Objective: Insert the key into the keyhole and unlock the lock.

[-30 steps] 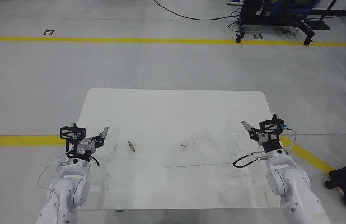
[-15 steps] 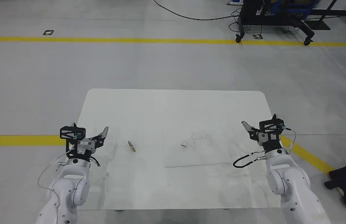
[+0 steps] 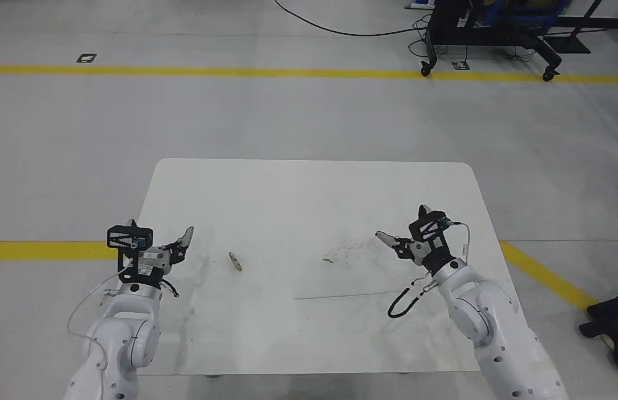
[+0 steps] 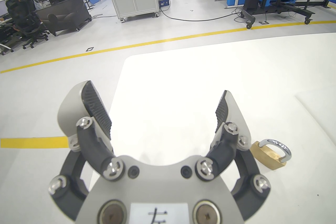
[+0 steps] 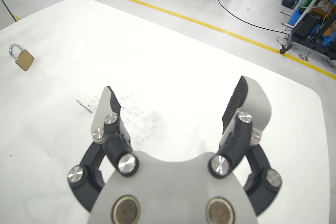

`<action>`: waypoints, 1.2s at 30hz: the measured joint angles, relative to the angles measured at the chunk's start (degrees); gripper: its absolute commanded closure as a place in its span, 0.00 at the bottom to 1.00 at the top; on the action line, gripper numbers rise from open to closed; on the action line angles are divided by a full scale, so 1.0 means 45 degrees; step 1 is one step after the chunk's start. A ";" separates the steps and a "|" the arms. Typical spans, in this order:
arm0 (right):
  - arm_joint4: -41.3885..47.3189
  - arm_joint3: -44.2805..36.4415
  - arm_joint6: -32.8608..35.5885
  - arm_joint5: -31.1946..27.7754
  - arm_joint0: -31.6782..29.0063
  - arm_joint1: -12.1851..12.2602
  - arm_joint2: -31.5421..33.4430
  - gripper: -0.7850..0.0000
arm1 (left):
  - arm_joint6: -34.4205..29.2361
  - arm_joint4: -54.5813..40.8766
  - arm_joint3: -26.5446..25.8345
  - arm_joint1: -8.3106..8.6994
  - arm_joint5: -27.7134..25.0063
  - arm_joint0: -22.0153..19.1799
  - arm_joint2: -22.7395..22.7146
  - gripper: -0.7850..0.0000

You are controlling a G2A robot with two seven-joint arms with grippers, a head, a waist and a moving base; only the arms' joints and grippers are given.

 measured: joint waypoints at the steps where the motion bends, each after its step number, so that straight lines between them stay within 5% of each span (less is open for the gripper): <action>1: 0.0025 0.0031 -0.0019 -0.0024 -0.0002 -0.0006 -0.0018 0.00 | 0.0000 0.0000 0.0000 0.0000 0.0000 0.0000 0.0000 0.00; 5: 0.1226 0.0782 -0.0341 -0.1496 0.0416 -0.0023 -0.0340 0.00 | 0.0000 0.0000 0.0000 0.0000 0.0000 0.0000 0.0000 0.00; 14: 0.0565 0.2496 0.1016 -0.6616 0.2569 0.0031 -0.2217 0.00 | 0.0000 0.0000 0.0000 0.0000 0.0000 0.0000 0.0000 0.00; 15: 0.0482 0.2816 0.1300 -0.6715 0.2894 0.0007 -0.2428 0.01 | 0.0000 0.0000 0.0000 0.0000 0.0000 0.0000 0.0000 0.00; 17: 0.0339 0.3177 0.1627 -0.6675 0.3308 -0.0037 -0.2751 0.30 | 0.0000 0.0000 0.0000 0.0000 0.0000 0.0000 0.0000 0.00; 20: 0.0044 0.3578 0.1892 -0.6543 0.3788 -0.0089 -0.3161 0.53 | 0.0000 0.0000 0.0000 0.0000 0.0000 0.0000 0.0000 0.00; 29: -0.0309 0.4523 0.2421 -0.6904 0.4951 -0.0236 -0.4244 0.56 | 0.0000 0.0000 0.0000 0.0000 0.0000 0.0000 0.0000 0.00; 36: -0.0587 0.4859 0.2808 -0.7070 0.5554 -0.0306 -0.4843 0.68 | 0.0000 0.0000 0.0000 0.0000 0.0000 0.0000 0.0000 0.00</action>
